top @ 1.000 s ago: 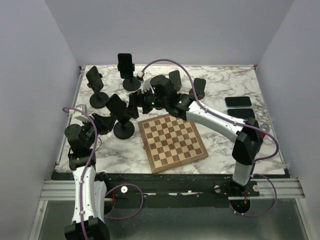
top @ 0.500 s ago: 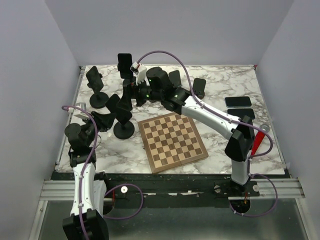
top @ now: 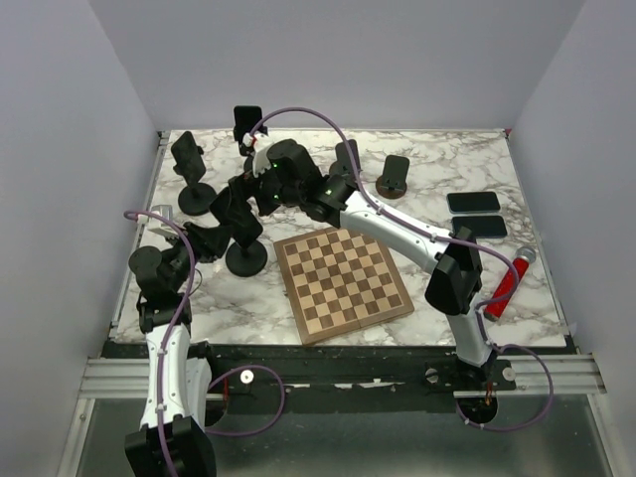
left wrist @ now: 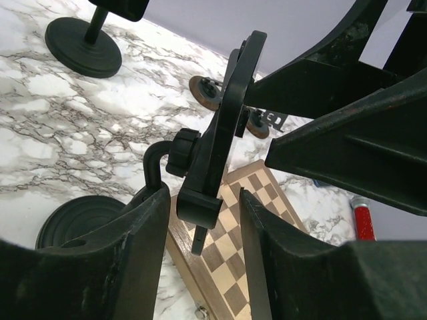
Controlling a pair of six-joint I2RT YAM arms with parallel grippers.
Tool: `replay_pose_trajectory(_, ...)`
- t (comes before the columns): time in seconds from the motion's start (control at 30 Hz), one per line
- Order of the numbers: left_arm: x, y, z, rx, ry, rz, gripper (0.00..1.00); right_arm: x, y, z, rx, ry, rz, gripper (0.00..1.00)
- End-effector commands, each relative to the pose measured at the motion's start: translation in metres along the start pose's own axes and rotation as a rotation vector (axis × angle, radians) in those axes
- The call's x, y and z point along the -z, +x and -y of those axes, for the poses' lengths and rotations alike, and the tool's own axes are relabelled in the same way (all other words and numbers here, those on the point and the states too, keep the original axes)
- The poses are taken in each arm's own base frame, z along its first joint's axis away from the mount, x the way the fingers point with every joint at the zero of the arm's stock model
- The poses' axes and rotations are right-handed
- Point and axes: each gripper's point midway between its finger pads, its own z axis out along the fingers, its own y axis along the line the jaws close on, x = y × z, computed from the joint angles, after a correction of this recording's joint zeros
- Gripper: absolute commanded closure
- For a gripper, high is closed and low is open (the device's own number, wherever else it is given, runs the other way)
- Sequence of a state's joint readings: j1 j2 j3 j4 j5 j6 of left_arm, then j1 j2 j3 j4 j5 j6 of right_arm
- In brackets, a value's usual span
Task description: Remove the phone from the phone stand
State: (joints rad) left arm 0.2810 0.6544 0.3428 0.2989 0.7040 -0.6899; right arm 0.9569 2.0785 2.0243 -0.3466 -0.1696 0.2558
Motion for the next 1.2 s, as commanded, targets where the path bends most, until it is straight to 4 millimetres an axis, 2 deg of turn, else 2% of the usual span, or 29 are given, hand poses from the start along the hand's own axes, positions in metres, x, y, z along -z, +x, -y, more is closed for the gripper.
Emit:
replay_pose_trajectory(0.0,0.002,0.010,0.006,0.007,0.027,-0.042,0.46,0.007,-0.011,-0.006,0.028,0.005,0.024,0.00)
replay_pose_trajectory(0.33,0.000,0.014,0.001,0.005,0.005,-0.060,0.55,0.000,-0.013,-0.016,0.039,-0.041,0.012,0.00)
replay_pose_trajectory(0.5,-0.002,0.009,0.002,-0.008,0.012,-0.047,0.64,-0.002,-0.009,-0.019,0.082,0.002,0.009,0.00)
replay_pose_trajectory(0.63,-0.002,0.008,0.003,-0.014,0.017,-0.034,0.67,-0.007,-0.006,-0.022,0.097,0.028,0.001,0.00)
replay_pose_trajectory(0.93,-0.002,0.011,0.004,-0.009,0.037,-0.031,0.79,-0.024,-0.007,-0.024,0.147,0.221,0.051,0.00)
replay_pose_trajectory(1.03,-0.002,0.011,0.004,-0.008,0.039,-0.029,0.83,-0.022,-0.010,-0.010,0.143,0.368,0.086,0.00)
replay_pose_trajectory(1.1,-0.002,0.011,0.004,-0.007,0.039,-0.028,0.86,-0.020,-0.010,-0.006,0.130,0.405,0.095,0.00)
replay_pose_trajectory(1.17,-0.001,0.012,0.003,-0.006,0.036,-0.025,0.87,-0.018,-0.011,-0.004,0.123,0.426,0.101,0.06)
